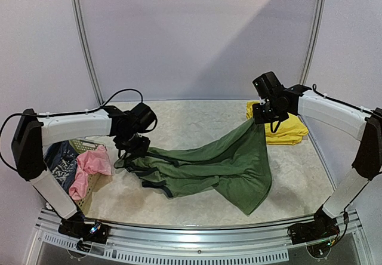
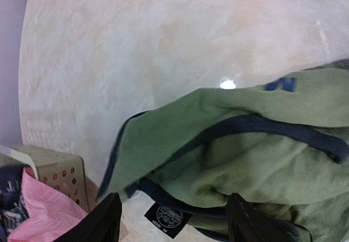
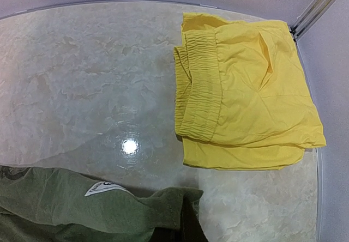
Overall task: Fold and stack the mixed laundry pile
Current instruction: Flatten out the crumpled tank top at the center of the board.
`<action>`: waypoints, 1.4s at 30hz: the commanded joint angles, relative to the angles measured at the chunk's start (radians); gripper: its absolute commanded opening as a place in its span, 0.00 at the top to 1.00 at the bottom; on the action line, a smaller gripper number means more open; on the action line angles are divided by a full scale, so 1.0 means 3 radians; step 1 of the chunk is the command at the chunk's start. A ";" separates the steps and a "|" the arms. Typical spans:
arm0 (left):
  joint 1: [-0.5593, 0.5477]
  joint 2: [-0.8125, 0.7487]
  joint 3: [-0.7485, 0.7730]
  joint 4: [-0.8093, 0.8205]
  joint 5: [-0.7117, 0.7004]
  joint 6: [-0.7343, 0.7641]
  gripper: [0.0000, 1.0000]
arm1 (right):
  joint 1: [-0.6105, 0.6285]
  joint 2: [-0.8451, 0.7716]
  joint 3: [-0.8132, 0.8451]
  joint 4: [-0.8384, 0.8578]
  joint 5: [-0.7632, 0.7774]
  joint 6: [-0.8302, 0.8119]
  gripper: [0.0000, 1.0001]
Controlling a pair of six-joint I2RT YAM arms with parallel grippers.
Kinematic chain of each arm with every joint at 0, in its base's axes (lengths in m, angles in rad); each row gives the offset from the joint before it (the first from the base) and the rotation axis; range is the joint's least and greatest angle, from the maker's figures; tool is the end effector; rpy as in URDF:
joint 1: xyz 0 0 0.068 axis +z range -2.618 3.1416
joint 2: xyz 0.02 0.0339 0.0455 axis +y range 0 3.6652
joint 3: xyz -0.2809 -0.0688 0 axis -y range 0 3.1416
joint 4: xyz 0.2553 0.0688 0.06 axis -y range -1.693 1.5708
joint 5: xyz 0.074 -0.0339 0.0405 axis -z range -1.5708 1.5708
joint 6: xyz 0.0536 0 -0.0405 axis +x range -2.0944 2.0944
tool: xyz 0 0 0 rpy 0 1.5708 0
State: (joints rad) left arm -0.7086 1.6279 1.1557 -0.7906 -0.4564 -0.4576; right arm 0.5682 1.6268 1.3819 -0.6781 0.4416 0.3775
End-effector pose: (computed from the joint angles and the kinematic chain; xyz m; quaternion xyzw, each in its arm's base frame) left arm 0.2642 -0.1953 0.2149 0.0861 0.9593 0.1043 0.2478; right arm 0.3257 0.1808 0.2926 -0.0187 0.9274 -0.0434 0.3710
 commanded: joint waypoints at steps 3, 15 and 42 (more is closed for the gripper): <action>-0.0529 0.0007 0.0277 0.0161 -0.0366 0.0361 0.37 | -0.0134 0.0237 0.0147 0.0030 0.0131 0.0029 1.00; -0.0619 0.0639 0.0559 0.0500 0.1103 0.0527 0.57 | -0.0233 0.0365 0.0178 0.0083 0.0115 -0.0039 1.00; -0.0469 0.1209 0.0641 0.0742 0.0883 0.0375 0.73 | -0.0232 0.0514 0.0236 0.0122 -0.0010 -0.0154 1.00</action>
State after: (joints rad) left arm -0.8692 1.9877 1.3426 -0.6155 -0.1589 -0.3370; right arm 0.5030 1.7592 1.4204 -0.6563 0.4480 0.3378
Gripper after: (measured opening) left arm 0.298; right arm 0.015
